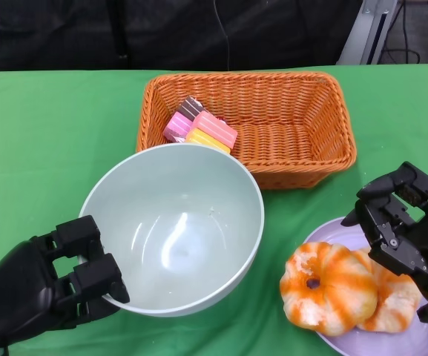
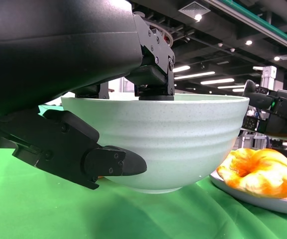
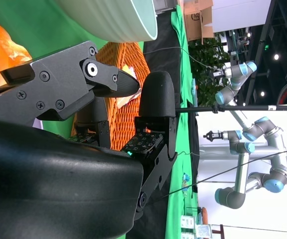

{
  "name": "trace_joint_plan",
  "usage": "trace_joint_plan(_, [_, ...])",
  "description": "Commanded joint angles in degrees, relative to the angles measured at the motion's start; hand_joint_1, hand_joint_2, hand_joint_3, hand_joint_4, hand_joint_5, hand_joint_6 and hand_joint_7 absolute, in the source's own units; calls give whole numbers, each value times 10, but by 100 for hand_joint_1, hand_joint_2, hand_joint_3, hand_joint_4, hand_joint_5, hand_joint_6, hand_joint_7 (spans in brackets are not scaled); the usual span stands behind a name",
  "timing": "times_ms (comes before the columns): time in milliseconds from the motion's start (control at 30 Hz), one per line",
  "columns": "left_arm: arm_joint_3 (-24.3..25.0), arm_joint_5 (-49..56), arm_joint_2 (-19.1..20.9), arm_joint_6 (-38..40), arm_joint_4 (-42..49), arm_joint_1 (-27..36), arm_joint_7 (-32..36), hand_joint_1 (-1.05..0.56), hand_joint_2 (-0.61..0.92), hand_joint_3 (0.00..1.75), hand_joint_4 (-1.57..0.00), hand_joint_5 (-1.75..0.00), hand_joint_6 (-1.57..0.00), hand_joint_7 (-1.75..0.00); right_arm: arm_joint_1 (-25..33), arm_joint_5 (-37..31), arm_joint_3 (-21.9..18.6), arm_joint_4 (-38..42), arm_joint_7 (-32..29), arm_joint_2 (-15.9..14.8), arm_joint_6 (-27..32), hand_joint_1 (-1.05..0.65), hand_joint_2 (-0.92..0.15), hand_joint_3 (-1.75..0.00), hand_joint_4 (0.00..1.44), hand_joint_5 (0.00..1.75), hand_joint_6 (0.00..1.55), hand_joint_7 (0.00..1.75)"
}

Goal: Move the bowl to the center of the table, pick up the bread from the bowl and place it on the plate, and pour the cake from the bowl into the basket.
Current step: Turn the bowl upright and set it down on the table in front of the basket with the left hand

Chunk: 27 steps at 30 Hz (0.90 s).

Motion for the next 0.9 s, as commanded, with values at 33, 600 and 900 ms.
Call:
trace_joint_plan(33, [3, 4, 21, 8, -13, 0, 7, -14, 92, 40, -55, -169, -55, -158, 10, 9, 1, -24, 0, -7, 19, -15, -73, -71, 73, 159, 65, 126])
trace_joint_plan(600, [4, -8, 30, -7, -13, -1, -46, -19, 92, 47, -66, -142, -81, -101, 6, 7, 0, -20, -1, 2, 0, -16, -72, -76, 77, 156, 68, 124])
trace_joint_plan(900, [-4, -12, 44, -44, -7, -19, -123, -23, 92, 26, -76, -117, -92, -71, 9, 7, 3, -25, -1, 3, 6, -15, -74, -74, 74, 157, 65, 126])
